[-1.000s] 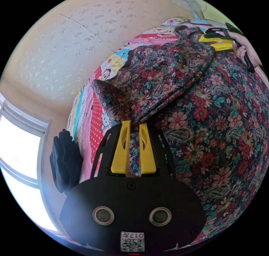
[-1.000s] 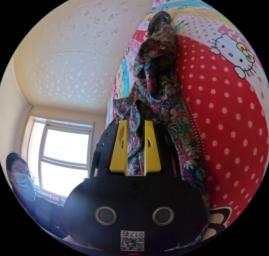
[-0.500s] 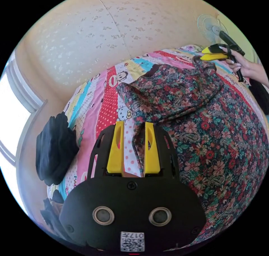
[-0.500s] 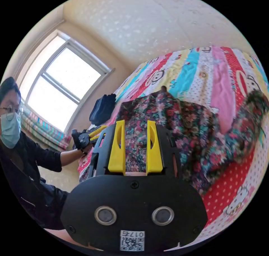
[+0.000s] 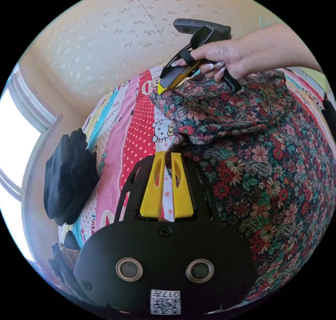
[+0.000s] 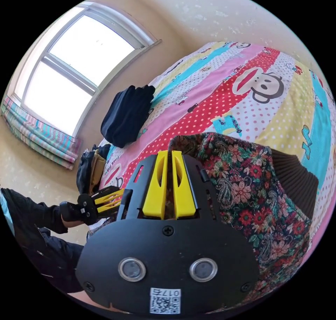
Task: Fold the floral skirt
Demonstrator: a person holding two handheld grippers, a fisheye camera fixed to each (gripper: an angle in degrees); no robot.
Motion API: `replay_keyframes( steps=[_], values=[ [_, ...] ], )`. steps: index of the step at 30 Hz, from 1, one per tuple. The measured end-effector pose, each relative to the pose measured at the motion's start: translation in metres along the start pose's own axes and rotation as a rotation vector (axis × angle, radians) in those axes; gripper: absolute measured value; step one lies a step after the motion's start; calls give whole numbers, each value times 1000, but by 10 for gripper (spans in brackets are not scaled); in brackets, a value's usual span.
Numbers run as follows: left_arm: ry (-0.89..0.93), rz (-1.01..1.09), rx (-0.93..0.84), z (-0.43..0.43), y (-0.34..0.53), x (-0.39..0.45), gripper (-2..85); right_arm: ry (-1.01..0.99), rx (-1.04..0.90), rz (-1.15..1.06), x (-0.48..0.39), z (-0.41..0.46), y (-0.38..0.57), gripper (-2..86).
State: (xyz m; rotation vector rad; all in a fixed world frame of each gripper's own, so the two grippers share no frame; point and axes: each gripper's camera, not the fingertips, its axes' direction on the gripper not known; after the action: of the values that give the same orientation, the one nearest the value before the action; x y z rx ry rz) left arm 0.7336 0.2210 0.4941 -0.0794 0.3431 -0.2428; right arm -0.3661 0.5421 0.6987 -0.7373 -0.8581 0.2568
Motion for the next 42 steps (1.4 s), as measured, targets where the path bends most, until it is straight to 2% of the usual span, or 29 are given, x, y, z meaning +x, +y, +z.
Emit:
replay_keyframes(
  steps=[4, 5, 6, 7, 10, 12, 14, 16, 19, 21, 24, 27, 31, 33, 37, 40, 42],
  values=[
    [206, -321, -9, 14, 36, -64, 28, -5, 41, 74, -3, 29, -10, 36],
    [225, -354, -15, 17, 41, -71, 20, 15, 20, 117, -1, 44, -10, 39],
    [149, -465, -57, 22, 53, -84, 5, 42, -27, 149, 2, 59, -9, 44],
    [124, -515, -87, 26, 63, -96, 1, 44, -54, 151, 4, 64, -9, 48],
    [240, -563, -66, 24, 79, -121, 8, -107, -23, 173, 11, 56, -7, 78],
    [285, -540, -19, 13, 85, -125, 29, -249, 36, 135, 8, 27, 1, 109],
    [322, -474, 41, -3, 82, -121, 52, -292, 63, 100, 4, -6, 13, 120],
    [364, -315, 122, -25, 67, -97, 65, -255, 64, 104, 10, -46, 28, 124],
    [408, -98, 142, -31, 43, -48, 68, 24, 58, 132, 33, -122, 52, 120],
    [434, -49, 105, -17, 35, -19, 67, 288, -30, 186, 61, -163, 75, 118],
    [405, -23, -141, 38, 33, 20, 67, 435, -109, 307, 93, -181, 109, 120],
    [318, 13, -127, 35, 34, 34, 67, 495, -77, 349, 103, -178, 128, 122],
    [194, 79, -73, 26, 43, 58, 65, 477, -67, 370, 107, -158, 136, 110],
    [172, 89, -69, 26, 44, 62, 65, 471, -36, 323, 94, -161, 135, 67],
    [273, 27, -76, 29, 44, 44, 63, 714, -46, 254, 70, -191, 126, 40],
    [351, -10, -89, 34, 44, 32, 62, 674, -112, 283, 80, -202, 126, 39],
    [357, -13, -92, 33, 44, 32, 62, 549, -148, 401, 101, -195, 133, 53]
  ],
)
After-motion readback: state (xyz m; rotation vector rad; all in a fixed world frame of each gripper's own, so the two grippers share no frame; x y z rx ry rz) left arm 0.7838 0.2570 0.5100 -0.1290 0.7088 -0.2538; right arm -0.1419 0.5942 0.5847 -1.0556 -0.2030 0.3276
